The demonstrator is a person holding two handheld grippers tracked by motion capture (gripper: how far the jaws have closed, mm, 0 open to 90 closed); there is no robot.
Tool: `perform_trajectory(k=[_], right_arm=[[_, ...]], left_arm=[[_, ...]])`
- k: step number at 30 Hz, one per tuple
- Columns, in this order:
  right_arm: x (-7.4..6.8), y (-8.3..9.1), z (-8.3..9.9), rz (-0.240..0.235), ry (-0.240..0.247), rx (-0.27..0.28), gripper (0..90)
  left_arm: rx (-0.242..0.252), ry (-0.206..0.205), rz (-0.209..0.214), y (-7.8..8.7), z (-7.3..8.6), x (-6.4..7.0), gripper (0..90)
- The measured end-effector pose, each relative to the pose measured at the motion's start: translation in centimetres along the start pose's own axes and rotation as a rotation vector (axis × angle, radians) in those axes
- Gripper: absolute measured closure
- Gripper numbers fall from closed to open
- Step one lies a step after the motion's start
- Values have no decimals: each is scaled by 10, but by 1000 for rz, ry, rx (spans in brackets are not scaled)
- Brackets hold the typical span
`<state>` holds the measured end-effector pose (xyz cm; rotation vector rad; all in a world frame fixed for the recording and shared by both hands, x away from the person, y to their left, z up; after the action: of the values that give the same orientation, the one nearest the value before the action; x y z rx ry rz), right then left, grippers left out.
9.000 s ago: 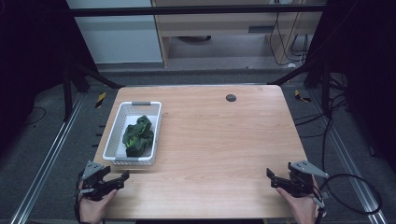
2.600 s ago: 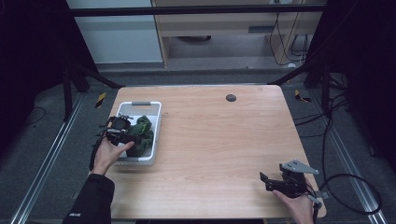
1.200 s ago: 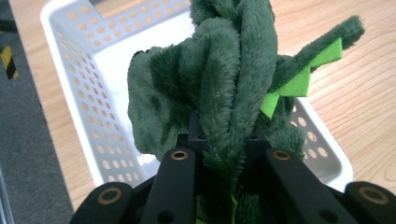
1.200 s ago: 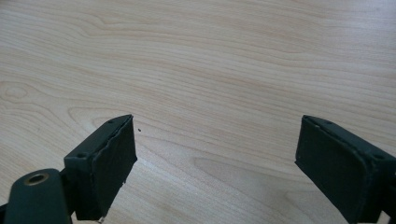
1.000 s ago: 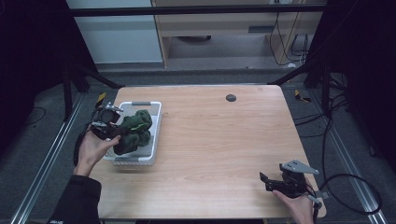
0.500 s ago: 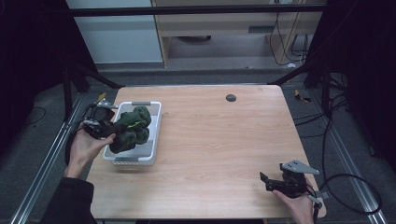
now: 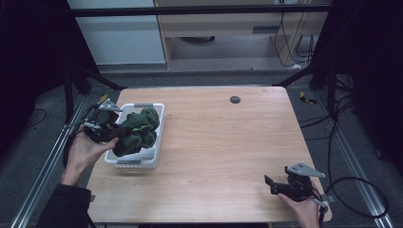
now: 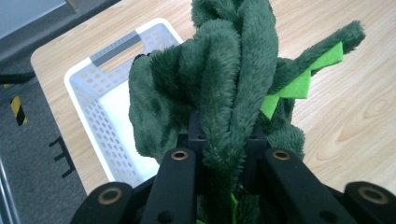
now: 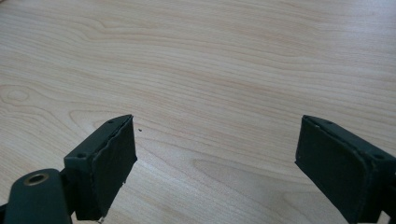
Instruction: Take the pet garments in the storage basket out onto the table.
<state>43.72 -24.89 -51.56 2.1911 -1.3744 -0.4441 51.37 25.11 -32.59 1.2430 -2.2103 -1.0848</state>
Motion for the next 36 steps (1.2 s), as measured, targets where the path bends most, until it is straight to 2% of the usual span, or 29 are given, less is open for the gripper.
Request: perform_trajectory(k=[6, 18, 31, 36], right_arm=[[0, 0, 0, 1, 0, 1, 121], [0, 1, 0, 1, -2, 3, 121], [1, 0, 0, 1, 4, 6, 121], [0, 1, -1, -3, -5, 8, 121]], left_arm=[[-3, -50, 19, 9, -5, 14, 795], [-7, -110, 55, 11, -14, 42, 795], [-15, -186, 96, 5, -25, 73, 795], [-24, -198, 105, 0, -28, 82, 795]])
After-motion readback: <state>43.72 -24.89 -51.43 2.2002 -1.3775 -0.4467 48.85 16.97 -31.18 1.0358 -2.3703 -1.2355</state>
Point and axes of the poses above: each handheld gripper's, and its own axes: y roughly backward along the jaws, z roughly out of its underside, x roughly to its right, the point moved 5 cm from there along -y, roughly forward along the jaws, and after that the axes turned 6 degrees about y, right-handed, at the moved point
